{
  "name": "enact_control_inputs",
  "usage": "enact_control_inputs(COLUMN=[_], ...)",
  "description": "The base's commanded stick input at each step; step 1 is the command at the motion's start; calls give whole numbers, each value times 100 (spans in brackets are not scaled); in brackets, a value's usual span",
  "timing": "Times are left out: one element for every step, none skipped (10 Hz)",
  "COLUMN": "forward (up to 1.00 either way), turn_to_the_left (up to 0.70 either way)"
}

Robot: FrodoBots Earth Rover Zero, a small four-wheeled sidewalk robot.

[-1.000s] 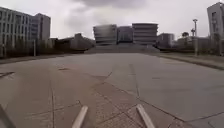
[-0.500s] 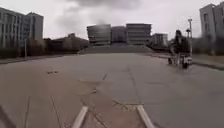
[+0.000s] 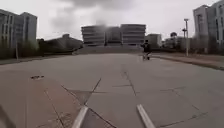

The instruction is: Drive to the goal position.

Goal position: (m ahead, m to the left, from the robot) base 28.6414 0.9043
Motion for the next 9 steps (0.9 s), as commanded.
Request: enact_control_inputs(forward=[100,100,100,100,100,100,100,100,100], turn_to_the_left=[0,0,0,0,0,0,0,0,0])
